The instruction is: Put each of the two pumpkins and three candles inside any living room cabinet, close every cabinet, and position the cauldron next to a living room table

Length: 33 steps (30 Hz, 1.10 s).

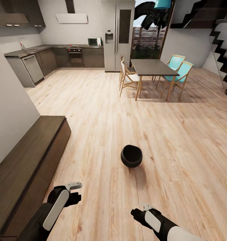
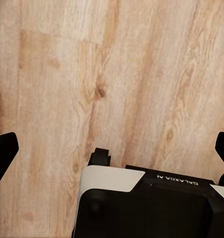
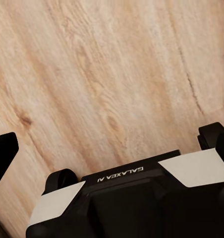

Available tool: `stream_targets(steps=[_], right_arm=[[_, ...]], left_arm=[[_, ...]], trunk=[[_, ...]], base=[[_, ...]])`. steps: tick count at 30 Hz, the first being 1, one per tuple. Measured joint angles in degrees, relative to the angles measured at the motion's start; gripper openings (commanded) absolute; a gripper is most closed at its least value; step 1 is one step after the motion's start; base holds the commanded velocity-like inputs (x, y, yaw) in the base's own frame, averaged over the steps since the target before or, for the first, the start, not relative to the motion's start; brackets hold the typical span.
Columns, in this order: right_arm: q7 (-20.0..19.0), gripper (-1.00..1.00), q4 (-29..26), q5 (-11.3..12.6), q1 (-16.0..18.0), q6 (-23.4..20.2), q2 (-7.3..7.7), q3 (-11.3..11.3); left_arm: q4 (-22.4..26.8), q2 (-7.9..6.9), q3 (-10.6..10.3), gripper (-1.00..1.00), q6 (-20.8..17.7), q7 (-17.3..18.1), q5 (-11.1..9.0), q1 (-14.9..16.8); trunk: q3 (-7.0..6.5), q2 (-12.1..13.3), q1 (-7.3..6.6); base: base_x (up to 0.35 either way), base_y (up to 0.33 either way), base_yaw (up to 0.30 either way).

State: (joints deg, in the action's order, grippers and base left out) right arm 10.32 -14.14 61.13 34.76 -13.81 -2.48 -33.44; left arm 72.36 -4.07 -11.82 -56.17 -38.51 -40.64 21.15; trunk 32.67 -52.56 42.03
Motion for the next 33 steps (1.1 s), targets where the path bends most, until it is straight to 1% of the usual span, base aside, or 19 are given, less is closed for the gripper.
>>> stream_targets(steps=[33], right_arm=[[0.22, 1.00, 0.00, 0.00, 0.00, 0.31, 0.00, 0.00]], left_arm=[[0.00, -0.25, 0.18, 1.00, 0.00, 0.18, -0.15, 0.00]], trunk=[[-2.70, 0.00, 0.00]], base=[[0.006, 0.000, -0.169]])
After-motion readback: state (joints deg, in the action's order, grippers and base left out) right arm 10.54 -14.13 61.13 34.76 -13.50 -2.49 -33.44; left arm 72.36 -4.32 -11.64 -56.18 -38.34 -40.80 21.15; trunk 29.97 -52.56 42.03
